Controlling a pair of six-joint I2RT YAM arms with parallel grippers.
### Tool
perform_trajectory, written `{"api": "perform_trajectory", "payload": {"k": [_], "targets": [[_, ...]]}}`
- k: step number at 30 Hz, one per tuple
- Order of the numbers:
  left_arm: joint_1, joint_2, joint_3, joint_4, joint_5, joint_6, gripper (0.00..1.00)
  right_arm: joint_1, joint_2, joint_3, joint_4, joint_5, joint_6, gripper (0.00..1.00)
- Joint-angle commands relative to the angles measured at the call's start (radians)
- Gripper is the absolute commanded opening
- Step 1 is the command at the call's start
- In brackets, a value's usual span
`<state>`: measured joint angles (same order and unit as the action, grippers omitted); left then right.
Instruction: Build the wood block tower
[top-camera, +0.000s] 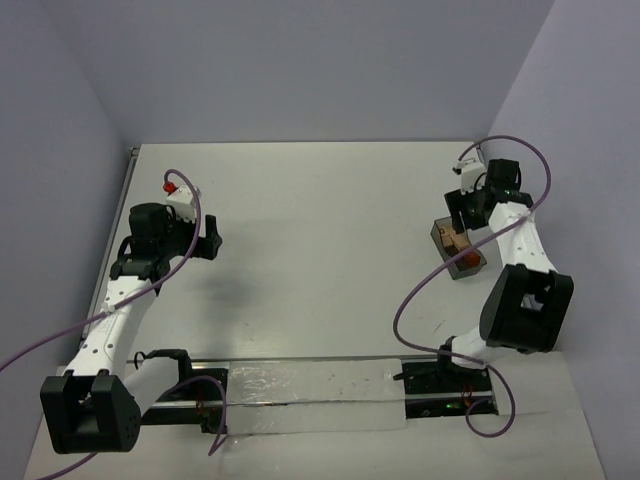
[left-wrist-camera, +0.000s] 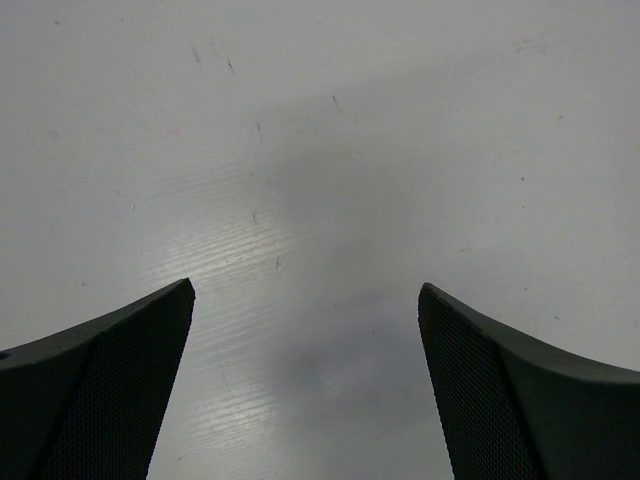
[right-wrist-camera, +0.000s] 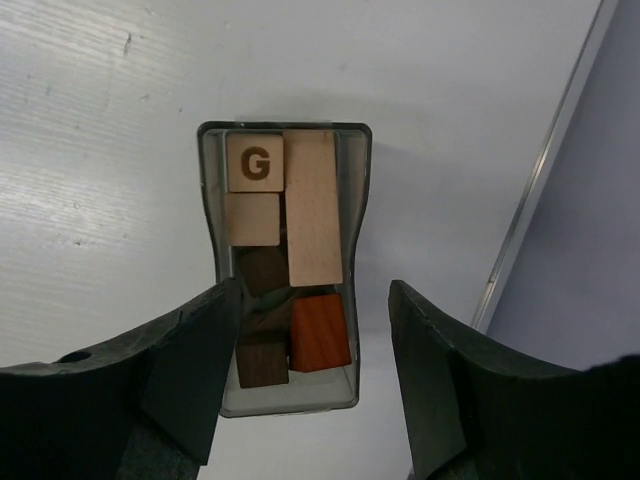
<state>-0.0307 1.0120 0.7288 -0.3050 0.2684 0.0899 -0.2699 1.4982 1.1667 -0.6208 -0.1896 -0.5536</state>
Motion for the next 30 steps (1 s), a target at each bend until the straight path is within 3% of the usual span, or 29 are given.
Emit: {"api": "perform_trajectory", "payload": {"k": [1, 7, 17, 30], "targets": [[0.003, 0.002, 0.027, 0.006, 0.035, 0.008, 0.99, -0.057, 0.114, 0.118, -0.095, -0.047, -0.066, 0.60], [0.003, 0.003, 0.029, -0.001, 0.049, 0.012, 0.99, -0.110, 0.257, 0.265, -0.152, -0.061, -0.100, 0.52], [0.003, 0.019, 0.020, 0.014, 0.034, 0.014, 0.99, -0.112, 0.386, 0.349, -0.162, -0.070, -0.098, 0.49], [0.003, 0.048, 0.017, 0.015, 0.046, 0.016, 0.99, -0.120, 0.363, 0.301, -0.203, -0.165, -0.148, 0.49]]}}
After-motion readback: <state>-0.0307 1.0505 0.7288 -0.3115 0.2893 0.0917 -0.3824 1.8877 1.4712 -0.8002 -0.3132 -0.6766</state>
